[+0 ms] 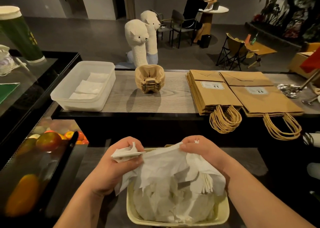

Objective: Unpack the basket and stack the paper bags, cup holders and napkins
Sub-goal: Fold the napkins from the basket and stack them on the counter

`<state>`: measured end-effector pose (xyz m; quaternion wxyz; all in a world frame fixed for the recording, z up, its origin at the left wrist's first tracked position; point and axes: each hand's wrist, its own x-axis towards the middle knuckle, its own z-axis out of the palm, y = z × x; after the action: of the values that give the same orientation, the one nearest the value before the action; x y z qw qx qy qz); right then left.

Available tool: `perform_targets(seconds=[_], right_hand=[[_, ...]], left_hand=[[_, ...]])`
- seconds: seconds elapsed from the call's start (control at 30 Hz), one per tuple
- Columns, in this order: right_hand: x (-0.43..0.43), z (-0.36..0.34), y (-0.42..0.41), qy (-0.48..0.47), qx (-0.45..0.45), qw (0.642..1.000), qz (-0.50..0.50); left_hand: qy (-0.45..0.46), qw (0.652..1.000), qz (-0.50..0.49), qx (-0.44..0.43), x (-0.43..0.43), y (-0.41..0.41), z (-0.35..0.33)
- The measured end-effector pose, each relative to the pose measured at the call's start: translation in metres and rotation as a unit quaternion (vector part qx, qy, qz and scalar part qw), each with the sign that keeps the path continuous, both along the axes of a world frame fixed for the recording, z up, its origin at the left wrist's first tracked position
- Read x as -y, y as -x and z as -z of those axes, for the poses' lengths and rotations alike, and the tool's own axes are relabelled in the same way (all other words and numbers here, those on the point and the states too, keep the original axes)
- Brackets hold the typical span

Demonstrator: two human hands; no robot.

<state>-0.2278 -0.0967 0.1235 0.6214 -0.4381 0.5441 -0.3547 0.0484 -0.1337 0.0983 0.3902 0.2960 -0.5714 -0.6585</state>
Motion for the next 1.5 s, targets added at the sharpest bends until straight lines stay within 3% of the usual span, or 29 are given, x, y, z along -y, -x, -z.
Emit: perform_targets(seconds=[0.17,0.3,0.4,0.5,0.6,0.7,0.77,0.87,1.07,1.17,1.3,1.5], right_hand=[[0.002,-0.007,-0.006,0.02,-0.03,0.999,-0.003],[0.012,-0.013,-0.004,-0.025,-0.005,0.999,0.028],[0.015,-0.012,0.001,-0.051,0.067,0.996,0.039],[0.006,-0.006,0.009,-0.048,0.1,0.99,0.09],[-0.01,0.015,0.009,-0.114,0.041,0.989,0.088],[-0.026,0.024,-0.011,-0.146,-0.116,0.981,-0.049],[-0.03,0.02,-0.028,-0.113,-0.15,0.975,-0.115],[-0.027,0.024,-0.039,-0.102,-0.141,0.979,-0.109],[-0.027,0.042,-0.026,-0.062,-0.232,0.968,-0.079],[-0.031,0.041,-0.033,-0.063,-0.195,0.976,-0.077],[-0.035,0.035,-0.04,-0.159,-0.036,0.987,-0.001],[-0.046,0.048,-0.036,-0.215,0.072,0.974,0.002]], left_hand=[[-0.031,0.996,0.075,0.021,0.0,-0.003,-0.002],[-0.085,0.99,0.109,0.006,-0.003,0.0,0.003],[-0.085,0.993,0.078,0.017,-0.004,0.006,0.008],[-0.079,0.996,-0.019,0.033,-0.006,0.013,0.01],[-0.086,0.988,-0.122,0.025,-0.006,0.023,0.008],[-0.114,0.977,-0.178,0.02,-0.006,0.033,0.009],[-0.121,0.973,-0.195,0.026,-0.008,0.04,0.009],[-0.115,0.974,-0.187,0.061,-0.011,0.042,0.007],[-0.141,0.973,-0.148,0.112,-0.015,0.031,0.007],[-0.152,0.975,-0.11,0.119,-0.015,0.028,0.006],[-0.143,0.983,-0.041,0.111,-0.017,0.026,0.001],[-0.096,0.985,-0.074,0.126,-0.021,0.027,0.001]])
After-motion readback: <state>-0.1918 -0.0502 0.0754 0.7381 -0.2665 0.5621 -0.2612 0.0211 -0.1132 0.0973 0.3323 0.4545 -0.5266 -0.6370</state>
